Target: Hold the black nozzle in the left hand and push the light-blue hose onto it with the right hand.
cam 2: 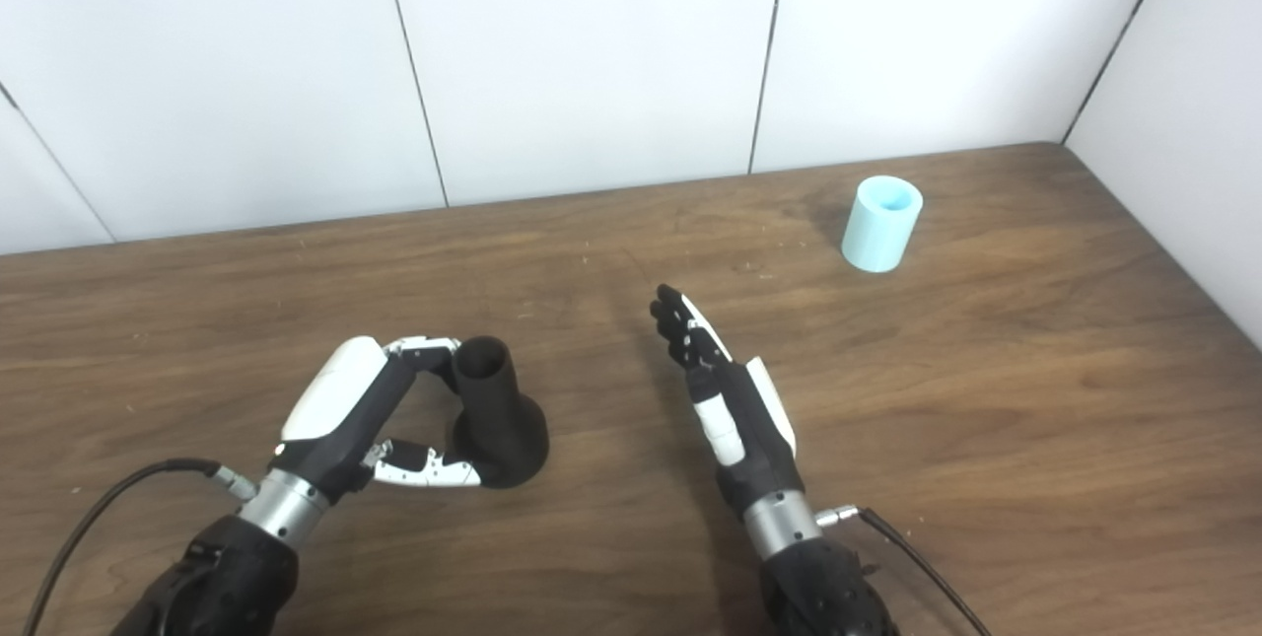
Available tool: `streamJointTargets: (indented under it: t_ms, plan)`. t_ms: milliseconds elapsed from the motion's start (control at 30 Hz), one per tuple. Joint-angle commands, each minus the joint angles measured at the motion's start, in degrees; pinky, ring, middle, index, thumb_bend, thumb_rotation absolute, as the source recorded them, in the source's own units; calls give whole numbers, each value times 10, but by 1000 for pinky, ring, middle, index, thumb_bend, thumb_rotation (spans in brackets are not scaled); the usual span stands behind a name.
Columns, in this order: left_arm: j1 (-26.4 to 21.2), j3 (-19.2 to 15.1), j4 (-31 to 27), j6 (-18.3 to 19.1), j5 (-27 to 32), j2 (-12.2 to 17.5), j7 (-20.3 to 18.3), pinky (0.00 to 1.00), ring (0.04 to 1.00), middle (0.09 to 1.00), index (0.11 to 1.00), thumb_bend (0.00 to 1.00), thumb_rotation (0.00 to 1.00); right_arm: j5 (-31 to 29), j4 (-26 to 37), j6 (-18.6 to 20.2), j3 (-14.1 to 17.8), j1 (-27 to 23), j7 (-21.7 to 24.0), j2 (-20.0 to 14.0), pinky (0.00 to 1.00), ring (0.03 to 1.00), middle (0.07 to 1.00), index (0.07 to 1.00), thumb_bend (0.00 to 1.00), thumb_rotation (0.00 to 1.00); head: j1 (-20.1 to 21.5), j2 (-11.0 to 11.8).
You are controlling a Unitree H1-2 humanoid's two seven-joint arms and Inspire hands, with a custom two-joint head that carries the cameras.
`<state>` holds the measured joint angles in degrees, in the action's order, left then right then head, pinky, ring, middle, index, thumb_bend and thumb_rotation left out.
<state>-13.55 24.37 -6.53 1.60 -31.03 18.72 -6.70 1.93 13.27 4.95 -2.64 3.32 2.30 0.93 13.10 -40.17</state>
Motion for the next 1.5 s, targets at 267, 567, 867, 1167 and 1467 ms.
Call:
streamJointTargets:
  t_ms: [267,567,867,1167,1467]
  plan:
    - [21,14,37,3,-27,8,-30,807,592,497,479,524,0,108,123,41,20,-32,-50,-9,764,834,889,915,663,696,18,10]
    - [12,16,53,-13,-37,2,-28,783,593,493,481,524,0,182,170,97,72,-116,-41,-98,650,750,801,833,666,432,12,15]
    - [11,14,64,-24,-37,-1,-23,800,595,493,481,524,0,244,89,84,120,-199,-58,-216,700,748,777,786,809,413,13,23]
    - [11,14,66,-29,-36,-6,-20,796,587,487,484,524,0,344,49,128,104,-251,-34,-286,701,776,804,797,895,336,12,24]
    - [13,20,63,-25,-41,-10,-19,792,586,488,485,524,0,419,17,205,55,-298,106,-393,636,829,863,815,977,338,13,22]
